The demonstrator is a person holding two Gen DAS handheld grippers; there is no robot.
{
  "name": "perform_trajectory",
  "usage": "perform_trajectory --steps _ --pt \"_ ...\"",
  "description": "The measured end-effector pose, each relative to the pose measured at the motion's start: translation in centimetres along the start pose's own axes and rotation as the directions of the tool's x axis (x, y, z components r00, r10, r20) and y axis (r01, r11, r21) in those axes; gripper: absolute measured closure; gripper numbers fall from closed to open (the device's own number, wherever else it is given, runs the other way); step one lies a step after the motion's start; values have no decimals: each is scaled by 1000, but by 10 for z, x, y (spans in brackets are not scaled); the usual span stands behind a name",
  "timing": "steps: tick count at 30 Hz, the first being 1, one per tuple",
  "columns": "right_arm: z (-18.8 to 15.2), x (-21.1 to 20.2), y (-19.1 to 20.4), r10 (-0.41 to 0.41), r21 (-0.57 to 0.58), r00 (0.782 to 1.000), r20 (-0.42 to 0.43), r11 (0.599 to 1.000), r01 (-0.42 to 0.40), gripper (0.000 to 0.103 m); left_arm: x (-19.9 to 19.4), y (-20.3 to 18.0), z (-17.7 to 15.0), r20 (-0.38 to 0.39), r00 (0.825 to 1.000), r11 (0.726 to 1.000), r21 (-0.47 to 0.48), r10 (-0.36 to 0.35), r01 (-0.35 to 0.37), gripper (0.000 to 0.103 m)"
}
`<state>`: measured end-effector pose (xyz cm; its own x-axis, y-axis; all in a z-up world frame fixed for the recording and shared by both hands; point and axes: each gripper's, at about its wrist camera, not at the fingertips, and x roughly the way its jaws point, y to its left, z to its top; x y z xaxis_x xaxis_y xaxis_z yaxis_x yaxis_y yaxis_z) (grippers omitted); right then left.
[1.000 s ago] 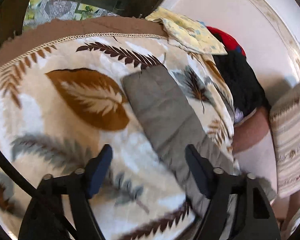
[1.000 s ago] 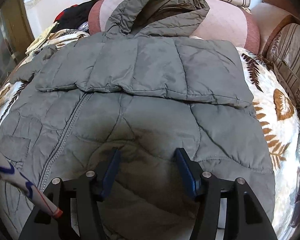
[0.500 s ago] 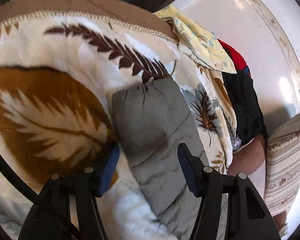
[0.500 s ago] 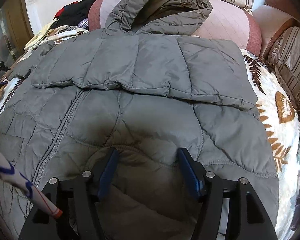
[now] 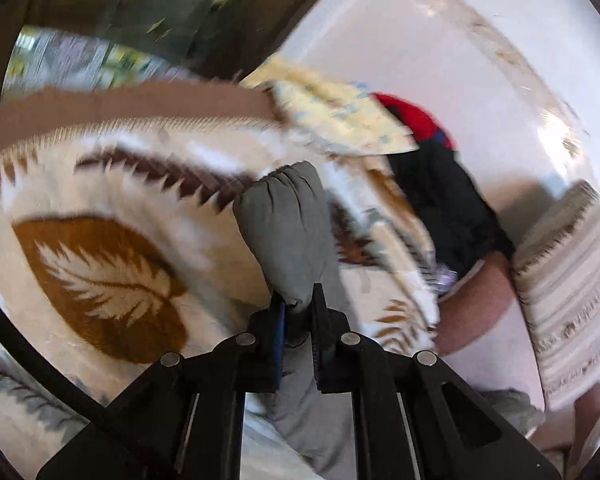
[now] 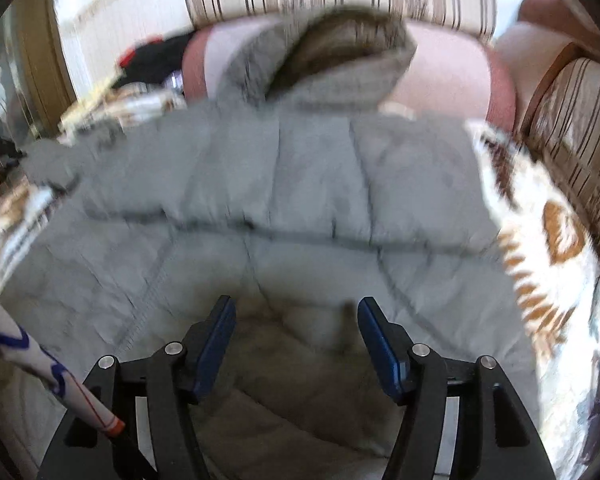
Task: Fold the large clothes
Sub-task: 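Lift the sleeve and carry it across the jacket body with the left tool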
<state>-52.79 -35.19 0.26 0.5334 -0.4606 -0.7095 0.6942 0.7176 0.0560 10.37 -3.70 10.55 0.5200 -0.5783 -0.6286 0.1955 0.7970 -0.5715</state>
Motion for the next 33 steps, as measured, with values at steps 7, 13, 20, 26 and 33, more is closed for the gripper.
perform_trajectory --steps 7,13,20,26,33 --pt "-13 29 -7 2 34 983 -183 999 4 34 -77 -96 -19 21 994 976 192 -109 103 93" --pt "4 -7 -25 35 96 997 -68 995 -28 34 -136 -195 -74 -27 973 905 362 -229 223 93" --pt "11 -25 -62 42 212 999 -16 977 -38 34 -174 -280 -171 -158 939 786 515 -306 342 93" --pt "12 -43 -89 8 294 999 31 956 -16 34 -164 -321 -268 -291 906 720 551 -308 422 93" --pt "8 -54 -114 -44 361 998 50 932 23 34 -123 -341 -394 -380 910 647 656 -163 390 92"
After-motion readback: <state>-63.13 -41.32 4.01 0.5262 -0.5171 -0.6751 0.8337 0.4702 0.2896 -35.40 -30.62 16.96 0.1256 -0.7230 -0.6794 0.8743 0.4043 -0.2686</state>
